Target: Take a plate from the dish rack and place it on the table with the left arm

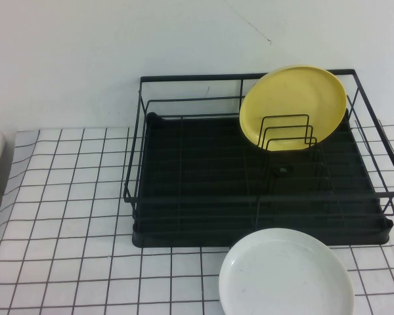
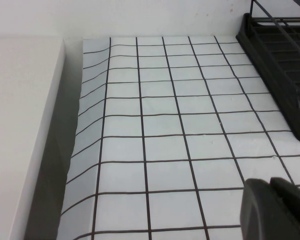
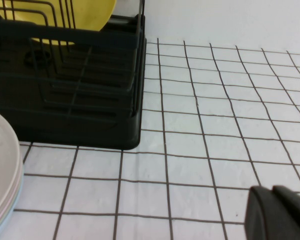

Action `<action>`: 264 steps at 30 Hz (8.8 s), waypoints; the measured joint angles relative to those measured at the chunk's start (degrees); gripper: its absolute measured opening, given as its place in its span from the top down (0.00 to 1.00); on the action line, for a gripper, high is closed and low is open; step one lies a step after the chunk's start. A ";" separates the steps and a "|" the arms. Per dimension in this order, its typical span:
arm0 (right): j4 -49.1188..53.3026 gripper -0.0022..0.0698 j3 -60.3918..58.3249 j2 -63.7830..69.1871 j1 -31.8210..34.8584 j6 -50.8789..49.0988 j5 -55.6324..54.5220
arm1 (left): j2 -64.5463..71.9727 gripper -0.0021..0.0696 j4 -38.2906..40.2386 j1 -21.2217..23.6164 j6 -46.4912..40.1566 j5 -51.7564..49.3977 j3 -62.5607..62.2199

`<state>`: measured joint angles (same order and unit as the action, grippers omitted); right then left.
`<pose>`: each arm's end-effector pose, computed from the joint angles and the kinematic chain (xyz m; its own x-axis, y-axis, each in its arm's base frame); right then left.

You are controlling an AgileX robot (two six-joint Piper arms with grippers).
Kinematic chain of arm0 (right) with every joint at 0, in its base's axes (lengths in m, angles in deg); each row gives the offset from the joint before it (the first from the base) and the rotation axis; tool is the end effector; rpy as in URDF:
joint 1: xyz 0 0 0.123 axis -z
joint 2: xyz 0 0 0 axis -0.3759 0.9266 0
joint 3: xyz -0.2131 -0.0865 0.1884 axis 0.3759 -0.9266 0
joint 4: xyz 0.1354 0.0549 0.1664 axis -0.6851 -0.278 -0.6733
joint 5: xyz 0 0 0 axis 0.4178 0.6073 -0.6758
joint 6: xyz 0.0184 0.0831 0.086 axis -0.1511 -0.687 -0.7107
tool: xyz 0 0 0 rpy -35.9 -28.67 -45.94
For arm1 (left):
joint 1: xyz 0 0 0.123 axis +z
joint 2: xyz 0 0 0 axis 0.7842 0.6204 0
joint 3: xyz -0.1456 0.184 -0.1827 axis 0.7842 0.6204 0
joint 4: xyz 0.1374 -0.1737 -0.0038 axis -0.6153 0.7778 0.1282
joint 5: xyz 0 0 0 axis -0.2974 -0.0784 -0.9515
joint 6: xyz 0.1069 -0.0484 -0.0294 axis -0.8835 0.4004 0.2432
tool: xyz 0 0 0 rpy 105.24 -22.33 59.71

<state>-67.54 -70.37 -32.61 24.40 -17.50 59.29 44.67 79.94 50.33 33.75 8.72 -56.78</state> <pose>0.0388 -0.0005 0.1677 -0.2664 -0.1285 -0.9553 -0.0052 0.9913 -0.1319 0.0392 -0.0052 0.1714 -0.2467 -0.0896 -0.9649 0.0343 0.9943 -0.1010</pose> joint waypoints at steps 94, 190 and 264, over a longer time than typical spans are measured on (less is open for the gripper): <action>0.00 0.97 0.00 0.00 0.00 0.00 0.00 | 103.70 0.34 20.55 -25.80 -54.38 -20.13 -94.28; 0.00 0.97 0.00 0.00 0.00 0.00 0.00 | 98.32 0.97 16.24 -30.22 -21.17 -50.37 -99.85; 0.00 0.97 0.00 0.00 0.00 0.00 0.00 | 69.62 0.97 11.74 -37.85 -12.15 -11.62 -64.88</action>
<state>-67.54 -70.37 -32.61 24.40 -17.50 59.29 114.29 91.68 12.48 21.60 -2.91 -121.66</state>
